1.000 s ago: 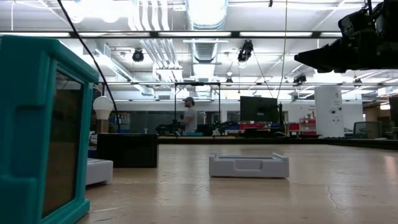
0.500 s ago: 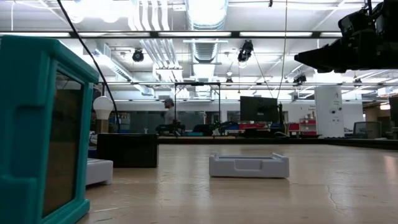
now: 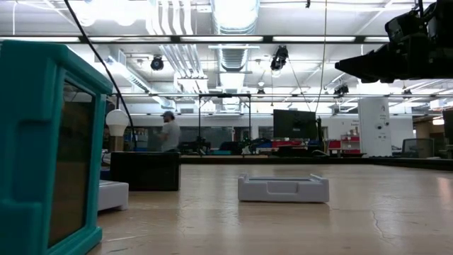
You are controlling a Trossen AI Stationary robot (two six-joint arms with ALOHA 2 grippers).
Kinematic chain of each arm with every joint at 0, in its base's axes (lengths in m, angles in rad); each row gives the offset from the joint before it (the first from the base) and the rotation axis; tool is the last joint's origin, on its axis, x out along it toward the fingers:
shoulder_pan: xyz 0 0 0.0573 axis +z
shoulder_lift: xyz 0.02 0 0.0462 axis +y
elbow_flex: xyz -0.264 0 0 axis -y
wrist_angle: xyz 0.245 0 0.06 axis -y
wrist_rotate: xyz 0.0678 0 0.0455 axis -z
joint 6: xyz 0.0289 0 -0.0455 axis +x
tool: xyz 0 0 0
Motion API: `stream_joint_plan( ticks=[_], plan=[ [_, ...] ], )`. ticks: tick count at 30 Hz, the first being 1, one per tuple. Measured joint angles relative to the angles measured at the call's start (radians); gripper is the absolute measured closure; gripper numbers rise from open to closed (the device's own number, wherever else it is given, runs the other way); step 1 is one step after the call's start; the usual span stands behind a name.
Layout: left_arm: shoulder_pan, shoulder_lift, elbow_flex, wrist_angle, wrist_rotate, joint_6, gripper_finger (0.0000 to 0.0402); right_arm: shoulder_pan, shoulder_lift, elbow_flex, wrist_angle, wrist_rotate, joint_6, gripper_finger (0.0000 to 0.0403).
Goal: Pick & Place Office items
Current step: Put the black digital clock into the black bin
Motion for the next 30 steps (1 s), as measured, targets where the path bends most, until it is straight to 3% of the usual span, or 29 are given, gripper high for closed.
stream_joint_plan(
  ticks=[12, 23, 30],
  plan=[
    [0.009, 0.000, 0.106, -0.095, -0.014, -0.015, 0.0176, 0.000, 0.000, 0.000, 0.000, 0.000, 0.000, 0.0264],
    [0.013, 0.000, 0.215, -0.191, -0.259, 0.084, 0.0176, 0.000, 0.000, 0.000, 0.000, 0.000, 0.000, 0.0264],
    [0.043, 0.000, 0.224, -0.194, -0.278, 0.129, 0.0176, 0.000, 0.000, 0.000, 0.000, 0.000, 0.000, 0.0264]
  ],
)
